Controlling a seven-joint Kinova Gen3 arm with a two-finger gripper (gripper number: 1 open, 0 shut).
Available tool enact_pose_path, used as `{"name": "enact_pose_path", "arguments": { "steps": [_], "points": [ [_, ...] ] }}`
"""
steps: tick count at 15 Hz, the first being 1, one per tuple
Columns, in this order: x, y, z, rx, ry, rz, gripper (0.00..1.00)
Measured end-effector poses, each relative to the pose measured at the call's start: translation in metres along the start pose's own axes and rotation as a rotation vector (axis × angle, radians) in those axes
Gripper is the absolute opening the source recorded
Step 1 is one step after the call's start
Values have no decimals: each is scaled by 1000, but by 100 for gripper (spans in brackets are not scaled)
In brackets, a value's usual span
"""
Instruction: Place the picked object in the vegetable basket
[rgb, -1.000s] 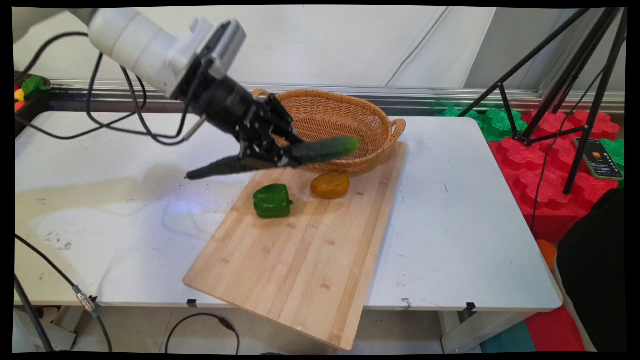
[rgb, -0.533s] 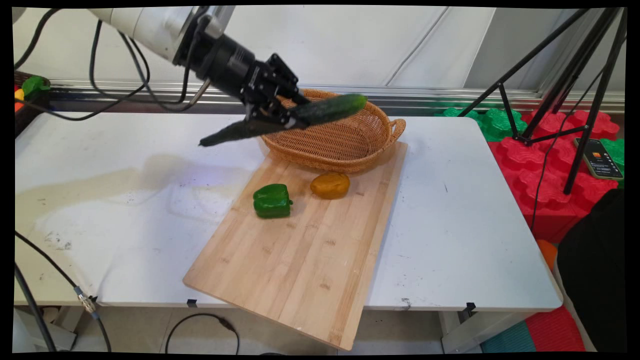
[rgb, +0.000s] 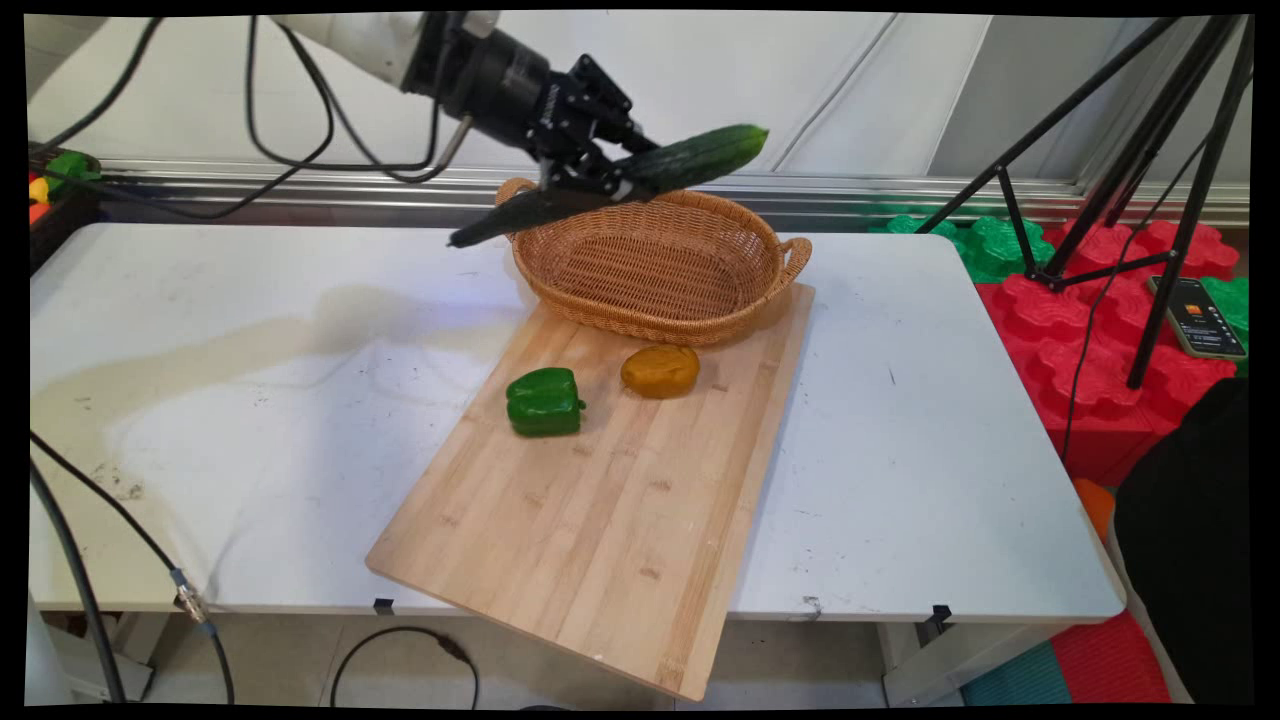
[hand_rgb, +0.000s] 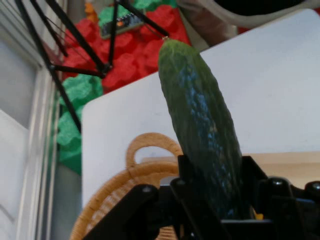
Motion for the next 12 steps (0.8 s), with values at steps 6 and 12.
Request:
{"name": "enact_pose_path", "arguments": {
  "steps": [6,12],
  "points": [
    [-18,-33,49,47,-13,30,0],
    [-43,-58,103,62,-37,50,0]
  ]
}}
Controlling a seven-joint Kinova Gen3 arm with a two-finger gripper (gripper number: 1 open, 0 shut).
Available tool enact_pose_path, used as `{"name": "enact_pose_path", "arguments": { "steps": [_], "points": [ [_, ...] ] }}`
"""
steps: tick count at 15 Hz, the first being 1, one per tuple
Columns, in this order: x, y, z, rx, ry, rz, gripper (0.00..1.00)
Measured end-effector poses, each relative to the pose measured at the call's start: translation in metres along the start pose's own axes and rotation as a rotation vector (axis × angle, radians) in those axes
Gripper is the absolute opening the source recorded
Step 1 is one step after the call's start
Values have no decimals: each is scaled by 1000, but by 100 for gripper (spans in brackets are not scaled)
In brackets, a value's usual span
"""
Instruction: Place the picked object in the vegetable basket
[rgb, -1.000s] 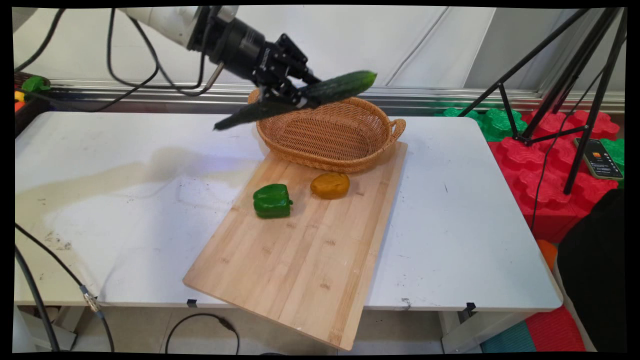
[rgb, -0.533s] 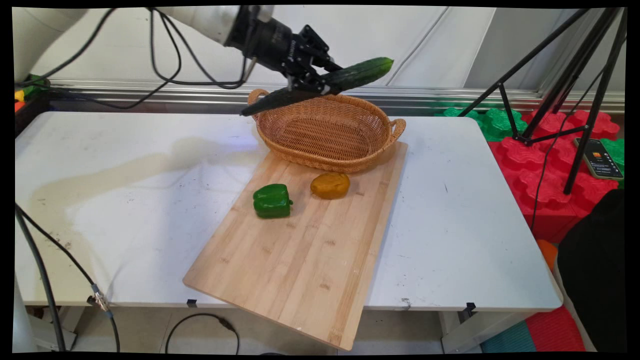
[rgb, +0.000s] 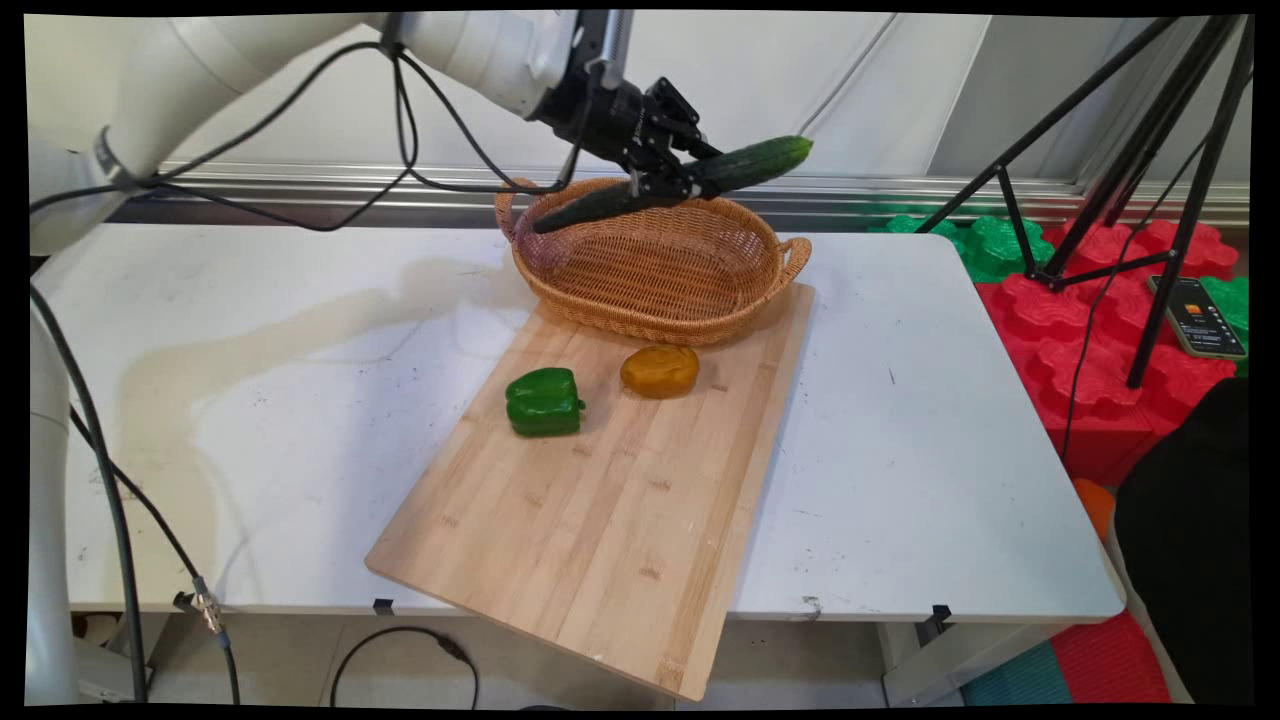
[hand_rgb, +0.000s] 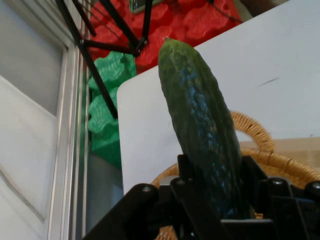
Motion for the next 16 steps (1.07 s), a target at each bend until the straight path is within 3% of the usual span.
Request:
{"name": "enact_pose_path", "arguments": {
  "steps": [11,12,16],
  "points": [
    [-46,-7,54,-36,-85,-54,0],
    [-49,-7,57,-38,-92,-61,100],
    [-54,-9,60,-45,-99,-78,100]
  ]
}}
